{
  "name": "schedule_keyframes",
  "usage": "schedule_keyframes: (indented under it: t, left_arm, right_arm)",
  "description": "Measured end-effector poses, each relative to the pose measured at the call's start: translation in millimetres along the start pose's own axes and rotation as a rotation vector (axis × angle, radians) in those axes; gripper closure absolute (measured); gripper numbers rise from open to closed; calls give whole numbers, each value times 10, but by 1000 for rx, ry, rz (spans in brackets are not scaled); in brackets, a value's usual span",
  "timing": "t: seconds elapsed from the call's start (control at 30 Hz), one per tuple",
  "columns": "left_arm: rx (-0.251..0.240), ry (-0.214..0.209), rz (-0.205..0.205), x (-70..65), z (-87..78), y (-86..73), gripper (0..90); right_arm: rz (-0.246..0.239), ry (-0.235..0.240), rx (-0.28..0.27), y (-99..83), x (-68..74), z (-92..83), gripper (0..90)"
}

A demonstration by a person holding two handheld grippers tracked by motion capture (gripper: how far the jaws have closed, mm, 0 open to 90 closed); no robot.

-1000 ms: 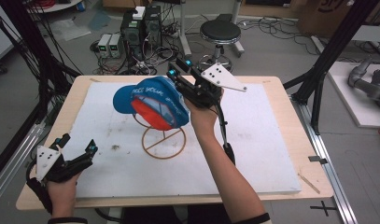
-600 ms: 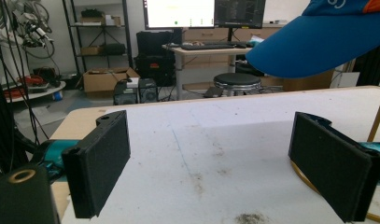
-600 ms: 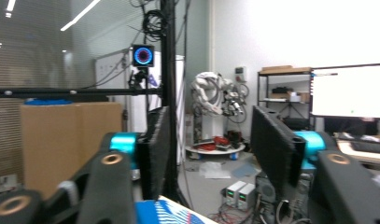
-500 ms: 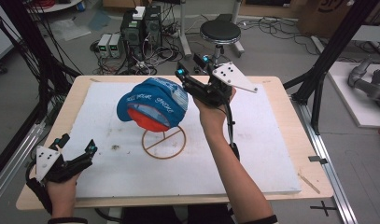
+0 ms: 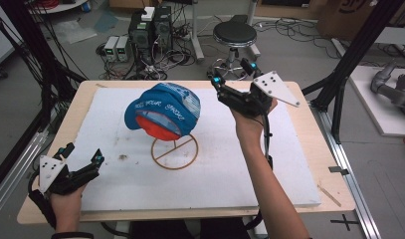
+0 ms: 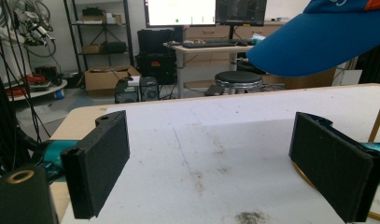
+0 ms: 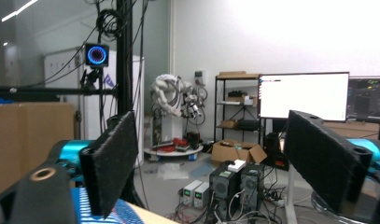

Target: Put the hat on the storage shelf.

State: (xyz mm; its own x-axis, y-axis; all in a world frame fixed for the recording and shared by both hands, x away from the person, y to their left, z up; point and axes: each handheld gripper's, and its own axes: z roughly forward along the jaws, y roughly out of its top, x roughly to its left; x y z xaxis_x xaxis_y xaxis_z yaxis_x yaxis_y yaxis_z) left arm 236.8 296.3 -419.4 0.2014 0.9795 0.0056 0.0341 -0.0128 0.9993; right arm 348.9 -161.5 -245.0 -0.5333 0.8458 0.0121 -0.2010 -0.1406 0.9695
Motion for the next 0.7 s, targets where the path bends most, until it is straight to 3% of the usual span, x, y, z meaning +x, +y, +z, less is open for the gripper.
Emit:
schedule_keyframes:
  t: [0.1, 0.23, 0.53, 0.7]
  left_arm:
    - [3, 1, -1, 8, -4, -1, 126]
    - [0, 5, -6, 9, -5, -2, 126]
    - [-1, 6, -5, 15, -19, 3, 126]
    - [-8, 10, -12, 35, -30, 6, 126]
  right_arm:
    - [8, -7, -20, 26, -87, -83, 137]
    - [-28, -29, -19, 56, -194, -217, 132]
    - [-45, -90, 10, 54, -435, -527, 130]
    - [-81, -114, 32, 57, -537, -721, 130]
